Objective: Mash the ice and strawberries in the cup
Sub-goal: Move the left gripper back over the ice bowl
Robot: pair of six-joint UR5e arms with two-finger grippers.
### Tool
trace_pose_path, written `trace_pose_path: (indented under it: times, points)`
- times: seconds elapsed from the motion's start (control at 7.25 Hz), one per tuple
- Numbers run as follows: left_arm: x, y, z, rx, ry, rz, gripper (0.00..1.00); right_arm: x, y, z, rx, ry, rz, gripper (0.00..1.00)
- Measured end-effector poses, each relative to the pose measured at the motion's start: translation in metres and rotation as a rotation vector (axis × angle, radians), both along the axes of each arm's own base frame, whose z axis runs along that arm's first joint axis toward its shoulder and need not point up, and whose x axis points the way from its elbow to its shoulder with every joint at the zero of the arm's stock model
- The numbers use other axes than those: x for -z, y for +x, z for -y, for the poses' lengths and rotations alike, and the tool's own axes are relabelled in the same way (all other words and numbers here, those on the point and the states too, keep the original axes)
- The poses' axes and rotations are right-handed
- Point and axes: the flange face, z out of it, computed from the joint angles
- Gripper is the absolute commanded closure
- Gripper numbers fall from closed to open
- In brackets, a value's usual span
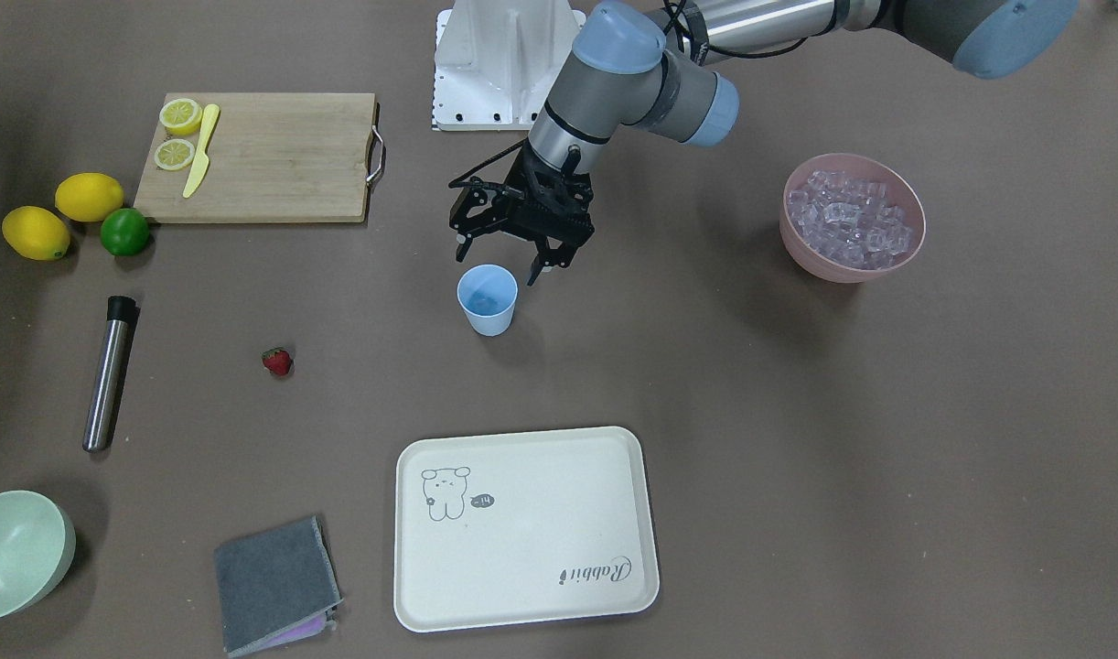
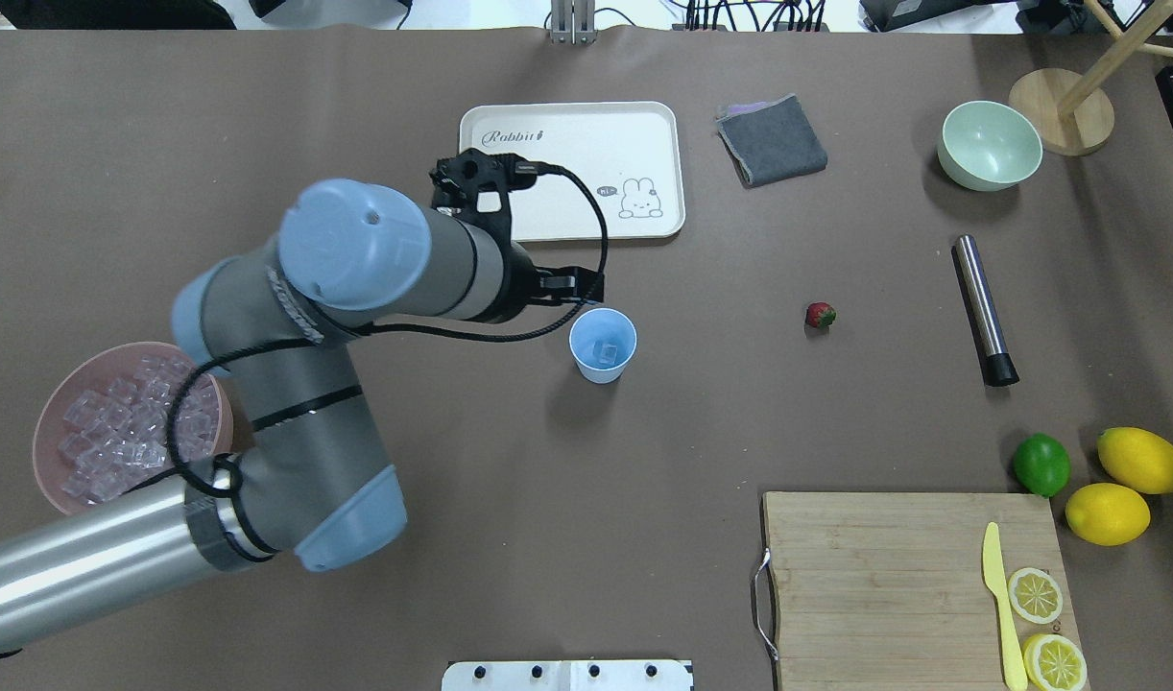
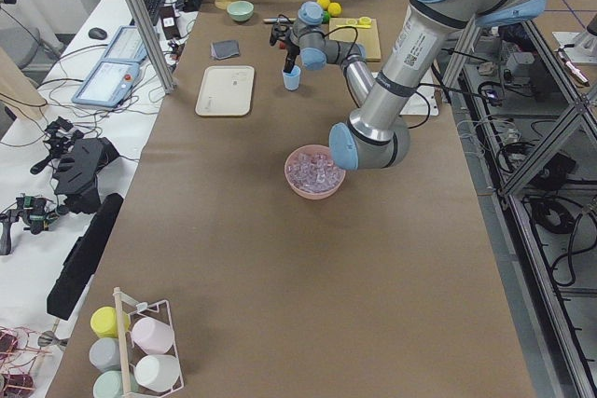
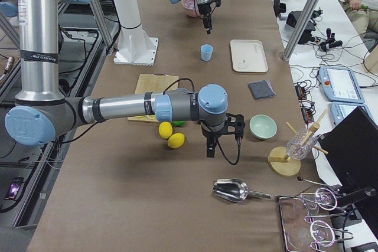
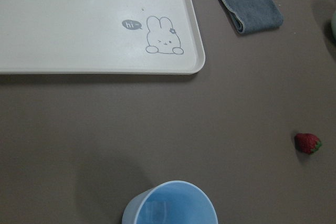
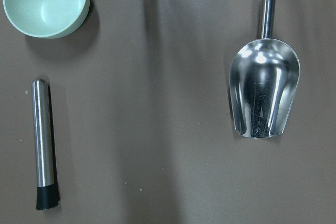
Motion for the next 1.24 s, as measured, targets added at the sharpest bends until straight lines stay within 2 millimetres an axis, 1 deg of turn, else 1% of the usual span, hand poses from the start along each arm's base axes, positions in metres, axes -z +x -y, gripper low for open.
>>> trace_pose_path:
  times: [0.14, 0.28, 0.41, 0.55, 0.69, 0.83, 0.96, 1.1, 1.24]
  points:
    - [-0.016, -0.045, 0.005, -0.020, 0.031, 0.071, 0.02, 0.000, 0.000, 0.000, 0.001, 0.000, 0.001, 0.00]
    - [-0.051, -0.095, 0.013, -0.049, 0.048, 0.133, 0.02, 0.000, 0.000, 0.000, -0.002, -0.003, 0.003, 0.00]
    - [-0.091, -0.142, 0.016, -0.073, 0.046, 0.182, 0.02, 0.000, 0.000, 0.000, -0.004, -0.004, 0.005, 0.00]
    - [-0.132, -0.182, 0.006, -0.086, 0.027, 0.226, 0.02, 0.000, -0.001, 0.001, -0.004, -0.006, 0.006, 0.00]
    - [-0.168, -0.210, -0.011, -0.094, -0.006, 0.268, 0.02, -0.001, -0.001, 0.001, -0.003, -0.008, 0.006, 0.00]
    - [-0.198, -0.228, -0.028, -0.099, -0.046, 0.305, 0.02, -0.002, -0.001, 0.001, -0.003, -0.010, 0.006, 0.00]
    - [-0.220, -0.234, -0.042, -0.103, -0.090, 0.333, 0.02, -0.002, -0.001, 0.002, -0.003, -0.010, 0.005, 0.00]
    - [-0.237, -0.229, -0.055, -0.098, -0.135, 0.360, 0.02, -0.002, -0.001, 0.002, -0.004, -0.011, 0.005, 0.00]
    - [-0.251, -0.220, -0.068, -0.085, -0.171, 0.385, 0.05, -0.002, -0.001, 0.002, -0.004, -0.011, 0.004, 0.00]
